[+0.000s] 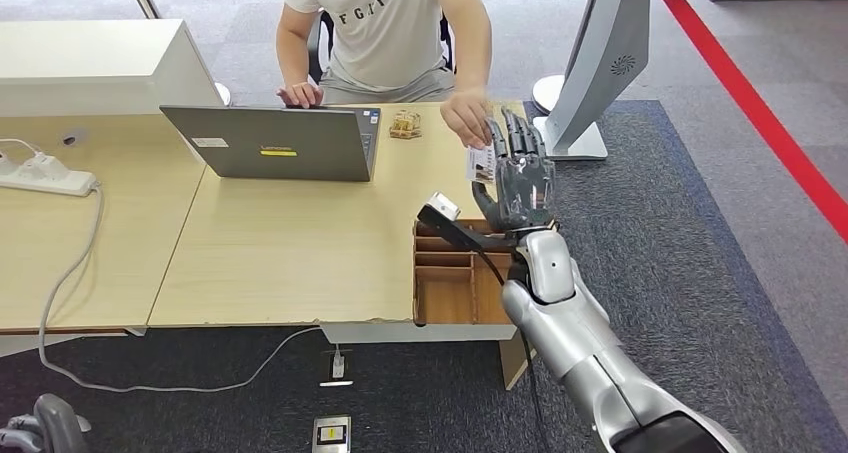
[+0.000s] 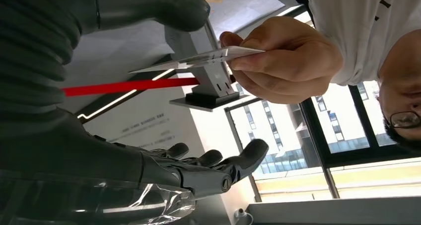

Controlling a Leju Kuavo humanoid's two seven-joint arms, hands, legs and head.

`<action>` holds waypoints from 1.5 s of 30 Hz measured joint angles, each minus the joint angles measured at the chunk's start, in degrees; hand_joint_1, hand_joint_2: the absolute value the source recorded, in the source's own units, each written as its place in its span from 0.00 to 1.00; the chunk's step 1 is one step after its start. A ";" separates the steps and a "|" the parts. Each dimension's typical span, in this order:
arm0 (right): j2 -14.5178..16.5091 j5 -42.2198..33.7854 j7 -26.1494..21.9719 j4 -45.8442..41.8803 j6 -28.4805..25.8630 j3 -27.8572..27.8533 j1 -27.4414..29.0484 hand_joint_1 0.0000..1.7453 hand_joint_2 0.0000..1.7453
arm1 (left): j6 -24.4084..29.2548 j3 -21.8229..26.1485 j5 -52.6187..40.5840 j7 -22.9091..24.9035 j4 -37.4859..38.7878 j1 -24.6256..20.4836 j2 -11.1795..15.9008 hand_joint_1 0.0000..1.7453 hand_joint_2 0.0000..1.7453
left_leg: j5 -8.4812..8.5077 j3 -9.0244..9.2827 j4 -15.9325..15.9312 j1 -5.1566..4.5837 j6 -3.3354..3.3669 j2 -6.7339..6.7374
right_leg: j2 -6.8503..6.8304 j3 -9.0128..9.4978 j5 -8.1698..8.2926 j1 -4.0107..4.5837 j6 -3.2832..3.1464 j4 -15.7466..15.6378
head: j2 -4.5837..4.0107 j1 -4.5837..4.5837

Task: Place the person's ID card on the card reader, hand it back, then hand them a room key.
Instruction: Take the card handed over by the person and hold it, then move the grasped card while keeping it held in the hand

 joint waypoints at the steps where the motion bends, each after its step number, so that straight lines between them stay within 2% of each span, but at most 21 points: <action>1: -0.19 -0.02 0.17 0.29 0.02 0.00 0.01 1.00 1.00 | -0.23 0.15 0.17 0.00 0.00 0.00 -0.01 1.00 1.00 | 0.00 0.00 0.00 0.00 0.00 0.00 | 0.00 0.00 0.00 0.00 0.00 0.00 | 0.00 0.00; 13: -3.25 1.05 2.36 1.30 1.29 -0.08 0.95 1.00 1.00 | -4.24 1.90 2.65 0.00 0.01 -0.02 -0.26 1.00 1.00 | 0.00 0.01 0.01 0.00 0.00 0.01 | 0.00 0.00 0.00 0.00 0.00 -0.01 | 0.00 0.00; 21: -4.70 2.21 3.41 0.50 1.76 -0.39 2.58 1.00 1.00 | -9.76 3.80 3.27 0.00 0.08 -0.01 -0.28 1.00 1.00 | -0.01 0.01 0.01 0.00 0.00 0.01 | 0.01 -0.01 0.00 0.00 0.00 -0.01 | 0.00 0.00; 30: -7.43 4.32 5.27 -2.75 1.96 -1.56 4.91 1.00 1.00 | -11.07 5.50 4.13 0.00 0.25 -0.01 -0.30 1.00 1.00 | -0.01 0.02 0.02 -0.01 0.00 0.01 | 0.01 0.00 0.00 -0.01 0.00 -0.03 | 0.00 0.01; 39: -13.18 5.93 8.68 -13.37 4.18 -5.81 11.56 1.00 1.00 | -12.28 6.65 4.56 0.00 0.85 0.02 -0.30 1.00 1.00 | -0.08 0.05 0.04 -0.01 0.02 0.00 | 0.01 0.00 -0.01 -0.02 0.02 -0.08 | 0.00 0.01; 45: -17.87 6.86 10.36 -23.87 6.52 -11.57 20.31 1.00 1.00 | -13.44 7.74 5.23 0.00 1.54 0.09 -0.31 1.00 1.00 | -0.15 0.04 0.04 -0.02 0.06 -0.05 | -0.02 0.07 -0.10 -0.03 0.14 -0.11 | 0.00 0.01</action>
